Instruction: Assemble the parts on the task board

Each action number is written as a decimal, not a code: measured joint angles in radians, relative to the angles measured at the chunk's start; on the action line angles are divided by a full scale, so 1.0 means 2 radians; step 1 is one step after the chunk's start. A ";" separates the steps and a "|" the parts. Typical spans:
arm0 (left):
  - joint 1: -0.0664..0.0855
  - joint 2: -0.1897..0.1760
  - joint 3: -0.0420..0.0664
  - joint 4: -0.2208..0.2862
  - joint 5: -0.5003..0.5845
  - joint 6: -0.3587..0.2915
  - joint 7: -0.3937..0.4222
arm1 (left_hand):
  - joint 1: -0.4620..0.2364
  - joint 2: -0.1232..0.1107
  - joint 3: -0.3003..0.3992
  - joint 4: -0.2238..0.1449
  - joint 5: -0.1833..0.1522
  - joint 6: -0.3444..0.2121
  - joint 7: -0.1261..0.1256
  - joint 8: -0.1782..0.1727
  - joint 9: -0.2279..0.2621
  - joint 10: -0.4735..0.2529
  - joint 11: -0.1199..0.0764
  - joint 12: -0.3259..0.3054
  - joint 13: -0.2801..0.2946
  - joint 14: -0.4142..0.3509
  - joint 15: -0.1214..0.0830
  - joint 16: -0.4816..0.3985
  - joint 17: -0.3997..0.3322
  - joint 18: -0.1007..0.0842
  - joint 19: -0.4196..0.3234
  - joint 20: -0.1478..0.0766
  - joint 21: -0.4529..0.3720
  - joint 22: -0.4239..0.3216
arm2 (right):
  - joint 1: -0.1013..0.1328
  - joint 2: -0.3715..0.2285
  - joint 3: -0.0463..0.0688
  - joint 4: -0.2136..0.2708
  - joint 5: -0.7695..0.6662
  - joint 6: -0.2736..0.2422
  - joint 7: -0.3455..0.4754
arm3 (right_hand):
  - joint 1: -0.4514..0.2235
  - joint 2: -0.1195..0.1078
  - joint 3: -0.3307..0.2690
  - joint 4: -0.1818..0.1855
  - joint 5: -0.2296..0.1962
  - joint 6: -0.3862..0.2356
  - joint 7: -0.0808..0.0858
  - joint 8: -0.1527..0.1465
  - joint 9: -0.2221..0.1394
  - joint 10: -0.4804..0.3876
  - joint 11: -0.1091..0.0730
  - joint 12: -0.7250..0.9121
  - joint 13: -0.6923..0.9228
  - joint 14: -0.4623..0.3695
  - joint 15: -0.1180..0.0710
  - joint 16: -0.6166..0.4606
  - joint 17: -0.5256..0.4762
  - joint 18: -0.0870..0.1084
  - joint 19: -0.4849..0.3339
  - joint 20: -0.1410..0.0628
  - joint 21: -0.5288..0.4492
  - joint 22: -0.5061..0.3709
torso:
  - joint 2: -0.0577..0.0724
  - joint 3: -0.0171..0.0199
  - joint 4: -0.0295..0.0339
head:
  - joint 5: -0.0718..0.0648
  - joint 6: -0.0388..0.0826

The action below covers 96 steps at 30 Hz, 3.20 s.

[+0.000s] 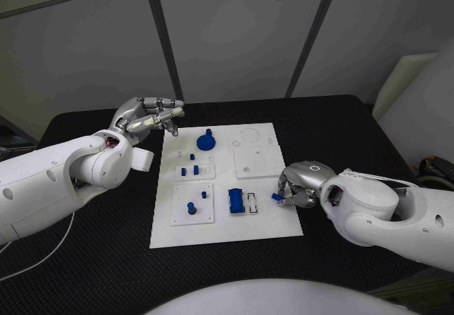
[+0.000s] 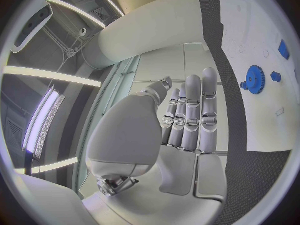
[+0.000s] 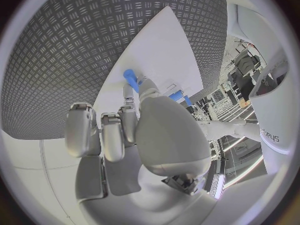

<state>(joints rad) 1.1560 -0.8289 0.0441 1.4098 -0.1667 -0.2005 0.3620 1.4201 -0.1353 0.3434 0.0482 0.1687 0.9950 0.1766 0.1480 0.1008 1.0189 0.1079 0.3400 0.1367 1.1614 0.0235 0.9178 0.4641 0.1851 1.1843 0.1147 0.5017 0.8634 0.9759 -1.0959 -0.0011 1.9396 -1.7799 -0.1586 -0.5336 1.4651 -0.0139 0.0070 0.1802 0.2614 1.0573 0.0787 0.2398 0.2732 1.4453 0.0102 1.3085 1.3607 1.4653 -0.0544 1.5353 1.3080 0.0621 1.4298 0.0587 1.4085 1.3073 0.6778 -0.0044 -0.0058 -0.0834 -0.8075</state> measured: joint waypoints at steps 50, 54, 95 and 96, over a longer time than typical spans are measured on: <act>-0.001 -0.005 0.000 0.006 0.000 0.000 0.000 | 0.003 0.003 -0.001 -0.001 0.000 0.000 0.000 0.002 0.000 0.000 0.000 0.000 0.000 0.000 0.000 0.000 0.000 0.000 0.000 0.000 0.000 0.000 | -0.003 0.053 -0.003 -0.003 0.175 -0.100 0.002 | -0.060 -0.028 0.072 0.034 0.061 0.024 -0.003 -0.005 0.028 0.011 -0.011 0.000 -0.026 0.000 -0.005 0.002 0.000 0.000 0.007 -0.007 0.008 0.000 | 0.000 -0.0005 0.0005 | 0.009 -0.006; -0.001 -0.005 0.000 0.006 0.000 0.000 0.000 | 0.003 0.003 -0.001 -0.001 0.000 0.000 0.000 0.002 0.000 0.000 0.000 0.000 0.000 0.000 0.000 0.000 0.000 0.000 0.000 0.000 0.000 0.000 | -0.002 0.057 -0.002 -0.004 0.179 -0.090 -0.001 | -0.072 -0.027 0.066 0.040 0.070 0.032 -0.008 -0.005 0.037 0.011 -0.011 0.001 -0.026 0.002 -0.007 0.002 0.000 0.000 0.007 -0.007 0.008 0.000 | 0.000 -0.0003 0.0003 | 0.010 -0.006; -0.001 -0.006 0.000 0.006 0.000 0.003 -0.001 | 0.003 0.003 -0.001 -0.001 0.000 0.000 0.000 0.002 -0.001 0.000 0.000 0.000 0.000 0.000 0.000 0.000 -0.001 0.000 0.000 0.000 0.000 0.000 | -0.003 0.035 -0.003 0.006 0.136 -0.065 -0.013 | -0.114 -0.027 -0.005 0.053 0.070 0.042 -0.018 0.016 0.079 0.011 -0.021 -0.001 -0.026 0.000 -0.016 0.004 0.000 0.000 0.010 -0.015 0.005 0.000 | 0.000 0.0005 -0.0002 | 0.009 -0.005; -0.001 -0.006 0.000 0.005 0.000 0.003 -0.001 | 0.003 0.003 -0.001 -0.001 0.000 0.000 0.000 0.002 -0.001 0.000 0.000 0.000 0.000 0.000 0.000 0.000 -0.001 0.000 0.000 0.000 0.000 0.000 | -0.003 0.031 -0.003 0.008 0.138 -0.064 -0.009 | -0.114 -0.027 -0.009 0.053 0.056 0.041 -0.016 0.018 0.080 0.011 -0.021 -0.001 -0.026 0.000 -0.016 0.004 0.000 0.000 0.010 -0.015 0.005 0.000 | 0.000 0.0005 -0.0002 | 0.009 -0.005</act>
<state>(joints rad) 1.1540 -0.8403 0.0442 1.4204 -0.1667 -0.1948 0.3597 1.4255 -0.1300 0.3406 0.0454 0.1687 0.9950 0.1766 0.1521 0.0995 1.0191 0.1081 0.3400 0.1367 1.1615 0.0236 0.9178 0.4622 0.1851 1.1842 0.1147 0.5017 0.8631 0.9706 -1.0343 -0.0062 1.9547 -1.5038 -0.2870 -0.5523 1.2370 -0.0683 -0.0108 0.2860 0.3730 1.1387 0.0461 0.2758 0.4337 1.4666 -0.0324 1.3073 1.3082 1.4651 -0.0861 1.5429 1.3074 0.0620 1.4490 0.0281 1.4190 1.3075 0.6779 -0.0034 -0.0063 -0.0662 -0.8175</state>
